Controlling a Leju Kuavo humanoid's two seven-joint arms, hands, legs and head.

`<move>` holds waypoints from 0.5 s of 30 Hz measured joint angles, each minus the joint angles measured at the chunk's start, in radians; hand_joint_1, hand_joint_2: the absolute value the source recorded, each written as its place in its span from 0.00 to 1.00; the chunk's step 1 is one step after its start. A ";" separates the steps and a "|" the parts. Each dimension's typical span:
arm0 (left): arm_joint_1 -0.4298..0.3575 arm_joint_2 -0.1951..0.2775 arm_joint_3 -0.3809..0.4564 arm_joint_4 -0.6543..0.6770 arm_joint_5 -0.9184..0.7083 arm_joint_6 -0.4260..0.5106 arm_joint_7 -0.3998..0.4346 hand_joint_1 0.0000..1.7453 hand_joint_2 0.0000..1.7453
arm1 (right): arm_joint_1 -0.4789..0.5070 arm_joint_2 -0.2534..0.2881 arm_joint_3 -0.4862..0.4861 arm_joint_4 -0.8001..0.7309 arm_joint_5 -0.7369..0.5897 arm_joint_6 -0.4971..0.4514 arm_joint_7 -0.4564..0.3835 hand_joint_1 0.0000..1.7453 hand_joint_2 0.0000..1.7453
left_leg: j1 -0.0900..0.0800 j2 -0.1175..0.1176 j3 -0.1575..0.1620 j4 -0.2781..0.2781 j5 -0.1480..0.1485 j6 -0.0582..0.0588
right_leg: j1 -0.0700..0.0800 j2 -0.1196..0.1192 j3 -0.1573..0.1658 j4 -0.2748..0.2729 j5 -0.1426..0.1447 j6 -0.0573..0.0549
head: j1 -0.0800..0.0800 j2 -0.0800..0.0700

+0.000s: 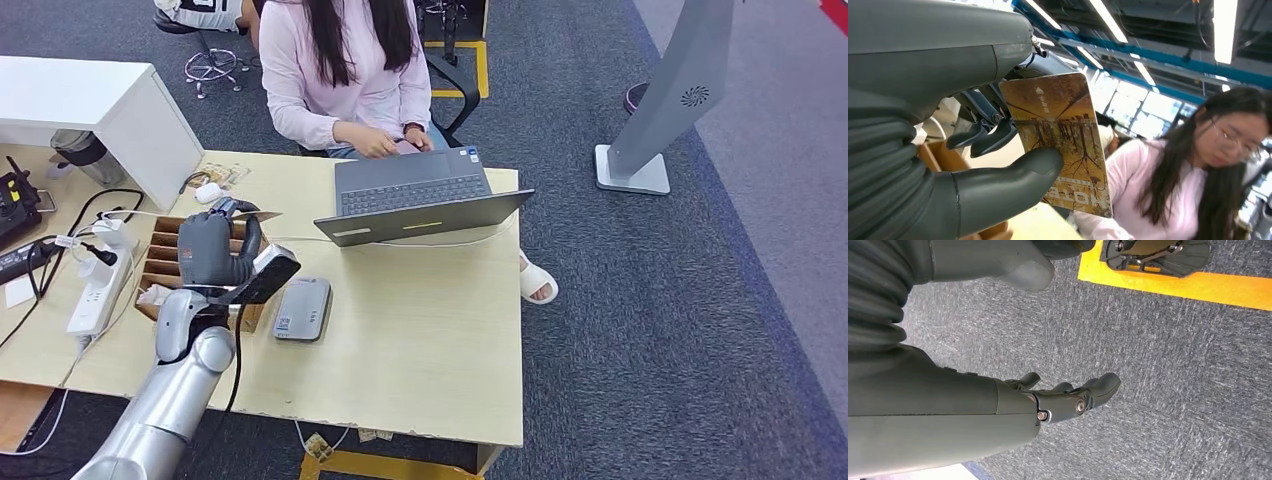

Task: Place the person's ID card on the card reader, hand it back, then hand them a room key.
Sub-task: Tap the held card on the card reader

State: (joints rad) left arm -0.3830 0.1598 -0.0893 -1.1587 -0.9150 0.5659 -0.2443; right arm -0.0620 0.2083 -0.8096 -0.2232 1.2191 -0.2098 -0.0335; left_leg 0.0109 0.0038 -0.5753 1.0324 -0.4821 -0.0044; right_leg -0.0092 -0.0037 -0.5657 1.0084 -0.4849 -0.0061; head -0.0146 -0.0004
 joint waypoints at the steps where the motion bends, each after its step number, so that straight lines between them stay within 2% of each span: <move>1: 0.011 0.001 -0.009 -0.006 -0.012 -0.010 0.007 1.00 1.00 | 0.001 0.000 0.000 0.000 -0.002 0.000 -0.001 0.00 1.00 | 0.000 0.000 0.000 0.000 0.000 0.000 | 0.000 0.000 0.000 0.000 0.000 0.000 | 0.000 0.000; 8: 0.090 0.019 -0.059 -0.030 -0.081 -0.044 0.047 1.00 1.00 | 0.010 0.000 0.000 0.000 -0.008 0.000 -0.003 0.00 1.00 | 0.000 0.000 0.000 0.000 0.000 0.000 | 0.000 0.000 0.000 0.000 0.000 0.000 | 0.000 0.000; 15: 0.122 0.039 -0.078 -0.041 -0.142 -0.064 0.088 1.00 1.00 | 0.012 0.000 0.000 -0.002 -0.015 0.000 -0.005 0.00 1.00 | 0.000 0.001 0.000 0.000 0.000 0.000 | 0.000 0.000 0.000 0.000 0.000 0.000 | 0.000 0.000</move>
State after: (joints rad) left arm -0.2614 0.1990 -0.1678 -1.1996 -1.0568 0.5018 -0.1563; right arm -0.0500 0.2083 -0.8099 -0.2248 1.2042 -0.2094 -0.0381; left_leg 0.0110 0.0044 -0.5755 1.0322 -0.4820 -0.0044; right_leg -0.0091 -0.0035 -0.5658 1.0085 -0.4849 -0.0062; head -0.0146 -0.0004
